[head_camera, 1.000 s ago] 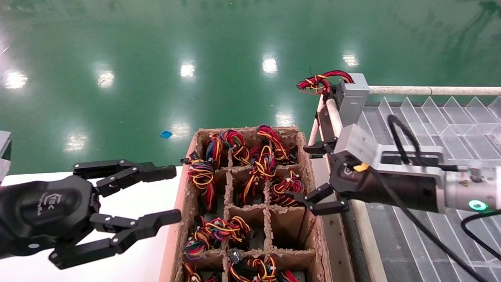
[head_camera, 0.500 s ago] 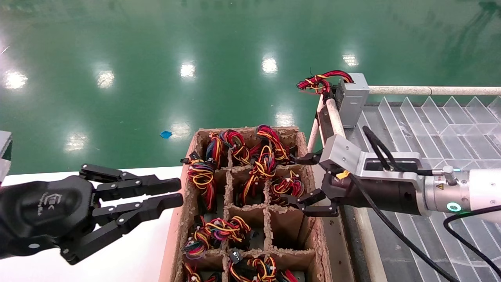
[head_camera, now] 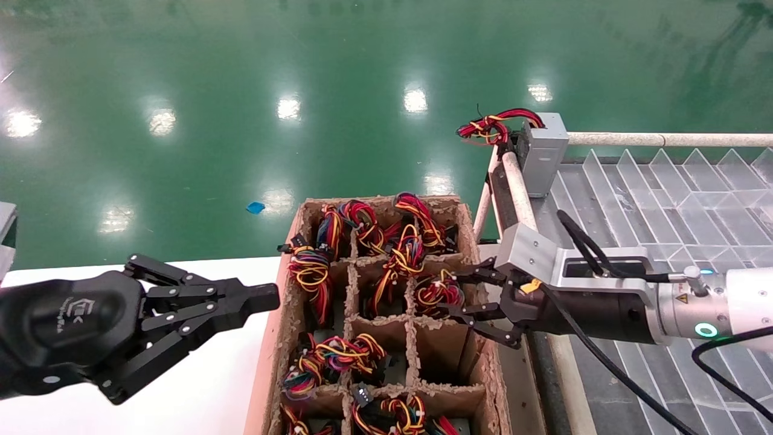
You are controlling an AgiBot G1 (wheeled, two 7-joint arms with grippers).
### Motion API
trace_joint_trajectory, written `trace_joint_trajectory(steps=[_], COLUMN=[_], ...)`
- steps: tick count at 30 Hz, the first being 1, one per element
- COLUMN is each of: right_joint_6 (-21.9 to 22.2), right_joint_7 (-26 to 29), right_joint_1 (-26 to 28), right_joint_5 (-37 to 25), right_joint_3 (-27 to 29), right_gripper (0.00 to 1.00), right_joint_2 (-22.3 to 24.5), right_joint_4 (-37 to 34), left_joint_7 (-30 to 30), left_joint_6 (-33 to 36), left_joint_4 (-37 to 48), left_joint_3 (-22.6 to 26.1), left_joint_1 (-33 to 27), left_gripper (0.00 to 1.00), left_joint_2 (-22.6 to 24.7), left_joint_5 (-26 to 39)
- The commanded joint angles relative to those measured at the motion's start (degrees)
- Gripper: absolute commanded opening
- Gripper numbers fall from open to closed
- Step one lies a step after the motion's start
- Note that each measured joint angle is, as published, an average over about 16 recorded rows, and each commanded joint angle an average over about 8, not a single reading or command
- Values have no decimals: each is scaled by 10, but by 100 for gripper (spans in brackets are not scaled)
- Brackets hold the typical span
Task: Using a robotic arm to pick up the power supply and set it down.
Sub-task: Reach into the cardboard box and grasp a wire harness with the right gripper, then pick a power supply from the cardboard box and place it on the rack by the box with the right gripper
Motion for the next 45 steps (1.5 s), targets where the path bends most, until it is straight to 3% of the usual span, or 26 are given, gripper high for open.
trace_joint_trajectory(steps=[1,15,24,30,39,45], right_joint_6=[-1,-7,-44,-47,-32,-47], right_joint_7=[1,-22,-60,-96,-107,-103], right_joint_1=[-1,-9,3,10,14,17], right_joint_5=[2,43,157,222,221,213], right_joint_3=[0,19,79,128,138,124], right_gripper=[0,0,0,0,0,0], right_joint_2=[1,14,53,78,80,72], right_joint_4=[-1,5,7,2,-2,-1], left_joint_7=[0,0,0,0,0,0], left_joint_6=[0,0,0,0,0,0], left_joint_4=[0,0,0,0,0,0], left_joint_3=[0,0,0,0,0,0], left_joint_1=[0,0,0,0,0,0], left_gripper=[0,0,0,0,0,0], left_joint_2=[0,0,0,0,0,0], left_joint_5=[0,0,0,0,0,0])
